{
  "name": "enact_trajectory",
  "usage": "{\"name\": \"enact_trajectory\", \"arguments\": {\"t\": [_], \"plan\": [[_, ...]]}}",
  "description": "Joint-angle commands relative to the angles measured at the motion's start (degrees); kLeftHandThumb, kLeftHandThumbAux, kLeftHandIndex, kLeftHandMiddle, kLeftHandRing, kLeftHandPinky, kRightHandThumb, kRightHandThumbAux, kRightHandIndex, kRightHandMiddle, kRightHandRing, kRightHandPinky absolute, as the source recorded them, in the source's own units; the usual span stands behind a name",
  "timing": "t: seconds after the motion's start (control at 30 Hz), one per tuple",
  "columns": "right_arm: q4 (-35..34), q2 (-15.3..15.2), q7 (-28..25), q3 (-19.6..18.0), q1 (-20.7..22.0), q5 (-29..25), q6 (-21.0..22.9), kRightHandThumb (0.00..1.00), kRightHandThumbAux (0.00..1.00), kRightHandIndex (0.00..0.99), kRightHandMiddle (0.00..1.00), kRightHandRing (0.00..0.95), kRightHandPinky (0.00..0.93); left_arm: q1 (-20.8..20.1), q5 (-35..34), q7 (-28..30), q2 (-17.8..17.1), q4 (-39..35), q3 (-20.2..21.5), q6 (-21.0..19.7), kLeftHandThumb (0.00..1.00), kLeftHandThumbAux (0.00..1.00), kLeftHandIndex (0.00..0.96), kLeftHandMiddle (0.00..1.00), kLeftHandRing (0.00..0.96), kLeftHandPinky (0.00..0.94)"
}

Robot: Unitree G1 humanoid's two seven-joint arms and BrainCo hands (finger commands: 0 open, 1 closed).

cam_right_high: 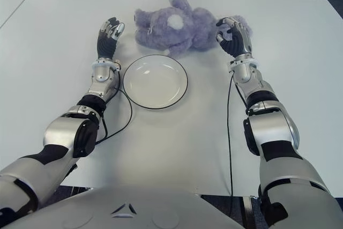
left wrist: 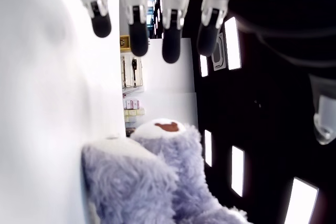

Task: Put the doll into the plate.

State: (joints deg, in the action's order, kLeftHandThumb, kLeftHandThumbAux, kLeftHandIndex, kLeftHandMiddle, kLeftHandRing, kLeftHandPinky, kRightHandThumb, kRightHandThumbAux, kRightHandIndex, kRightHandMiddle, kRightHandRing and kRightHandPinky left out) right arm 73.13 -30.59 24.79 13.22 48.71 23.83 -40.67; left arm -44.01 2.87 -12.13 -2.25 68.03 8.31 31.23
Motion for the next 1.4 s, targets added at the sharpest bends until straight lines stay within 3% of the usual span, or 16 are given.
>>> {"name": "enact_trajectory", "arguments": {"t": [0.03,0.5,0.67,0.7,0.73,0.8,0.87,0.9,1.0,1.07,1.4], "plan": [[1.3,-0.5,0.6,-1.2,0.3,0.0,0.2,0.702,0.727,0.437,0.84,0.841,0.831,15.6,1.1,-0.7,4.7,9.9,0.0,-6.5,0.0,0.443,0.187,0.186,0.145,0.054],[1.5,-1.3,-0.9,-1.2,0.2,0.8,-0.2,0.698,0.727,0.436,0.826,0.826,0.802,15.3,0.9,-0.8,5.0,10.0,0.2,-7.4,0.0,0.446,0.183,0.191,0.155,0.064],[1.7,-1.6,-0.8,-0.6,0.3,1.5,-0.3,0.676,0.734,0.419,0.711,0.716,0.676,15.4,1.0,-1.0,5.0,10.0,0.1,-7.2,0.0,0.456,0.18,0.184,0.145,0.06],[1.7,-1.6,-0.7,-0.4,0.4,1.7,-0.3,0.672,0.735,0.412,0.574,0.614,0.61,15.4,1.0,-0.9,5.0,10.0,0.2,-7.1,0.0,0.456,0.178,0.184,0.145,0.054],[1.7,-1.7,-0.6,-0.1,0.5,2.2,-0.5,0.67,0.735,0.41,0.524,0.577,0.586,15.4,1.1,-1.0,5.0,10.0,0.1,-6.8,0.0,0.456,0.177,0.184,0.146,0.052],[1.8,-1.8,-0.2,0.5,0.7,2.9,-0.7,0.359,0.688,0.219,0.293,0.364,0.424,15.3,1.2,-1.1,5.0,10.0,0.1,-6.6,0.0,0.455,0.178,0.187,0.149,0.051],[1.8,-2.0,0.5,1.0,0.8,3.8,-0.7,0.239,0.659,0.13,0.185,0.248,0.321,15.2,1.2,-1.2,5.0,9.9,0.0,-6.5,0.0,0.454,0.18,0.189,0.152,0.053],[1.8,-2.1,0.9,1.3,0.9,4.2,-0.6,0.177,0.627,0.083,0.118,0.158,0.222,15.1,1.3,-1.3,5.0,9.9,-0.1,-6.5,0.0,0.455,0.181,0.19,0.153,0.054],[1.8,-2.4,2.6,2.2,1.2,5.7,0.2,0.096,0.555,0.027,0.038,0.051,0.076,15.0,1.4,-1.4,5.0,9.9,-0.2,-6.9,0.0,0.458,0.179,0.191,0.153,0.055],[1.9,-2.5,3.3,2.6,1.4,6.4,0.8,0.075,0.525,0.013,0.019,0.026,0.039,15.0,1.3,-1.3,5.0,9.9,-0.2,-7.1,0.0,0.46,0.178,0.19,0.152,0.053],[3.2,-3.4,3.9,4.3,3.7,9.3,5.7,0.061,0.389,0.0,0.0,0.0,0.0,15.2,1.6,-1.2,4.9,10.0,-0.3,-6.8,0.0,0.451,0.163,0.178,0.143,0.04]]}}
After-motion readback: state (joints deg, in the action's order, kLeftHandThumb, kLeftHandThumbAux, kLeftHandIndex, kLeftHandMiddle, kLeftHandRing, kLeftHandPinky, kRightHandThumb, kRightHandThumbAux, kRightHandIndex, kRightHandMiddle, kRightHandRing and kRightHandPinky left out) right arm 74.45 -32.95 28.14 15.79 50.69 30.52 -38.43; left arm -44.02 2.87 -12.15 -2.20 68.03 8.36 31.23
